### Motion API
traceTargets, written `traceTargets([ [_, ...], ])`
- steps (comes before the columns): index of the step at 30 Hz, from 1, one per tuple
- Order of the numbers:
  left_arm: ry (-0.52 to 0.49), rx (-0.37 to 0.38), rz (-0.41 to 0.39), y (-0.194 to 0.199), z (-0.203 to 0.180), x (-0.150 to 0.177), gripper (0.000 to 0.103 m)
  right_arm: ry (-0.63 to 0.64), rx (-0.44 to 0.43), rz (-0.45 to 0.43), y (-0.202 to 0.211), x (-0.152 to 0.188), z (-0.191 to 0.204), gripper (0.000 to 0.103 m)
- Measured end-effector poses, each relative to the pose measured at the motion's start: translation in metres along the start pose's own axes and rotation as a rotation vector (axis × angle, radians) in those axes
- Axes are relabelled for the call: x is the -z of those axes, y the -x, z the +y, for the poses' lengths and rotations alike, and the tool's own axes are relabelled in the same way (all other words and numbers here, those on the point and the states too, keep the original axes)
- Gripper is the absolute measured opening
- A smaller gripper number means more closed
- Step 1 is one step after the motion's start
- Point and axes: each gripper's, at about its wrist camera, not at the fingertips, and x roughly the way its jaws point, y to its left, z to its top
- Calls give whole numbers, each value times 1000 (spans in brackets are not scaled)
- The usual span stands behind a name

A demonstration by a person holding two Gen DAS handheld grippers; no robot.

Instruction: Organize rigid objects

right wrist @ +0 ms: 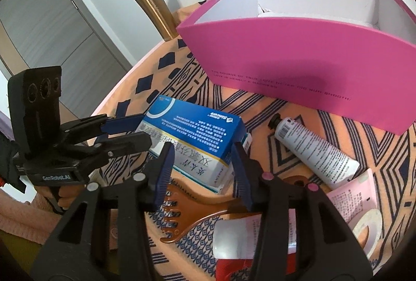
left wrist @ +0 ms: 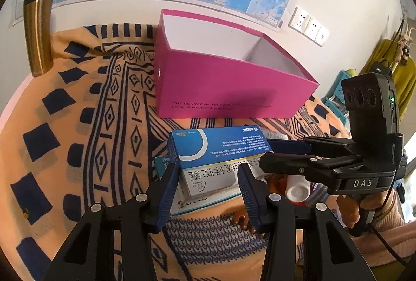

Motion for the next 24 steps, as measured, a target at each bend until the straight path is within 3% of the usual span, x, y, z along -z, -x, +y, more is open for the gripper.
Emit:
traceTargets([
  [24,-104,-6,-128,15,-29,-61,47,83,65,-145,49,-33,2,48],
])
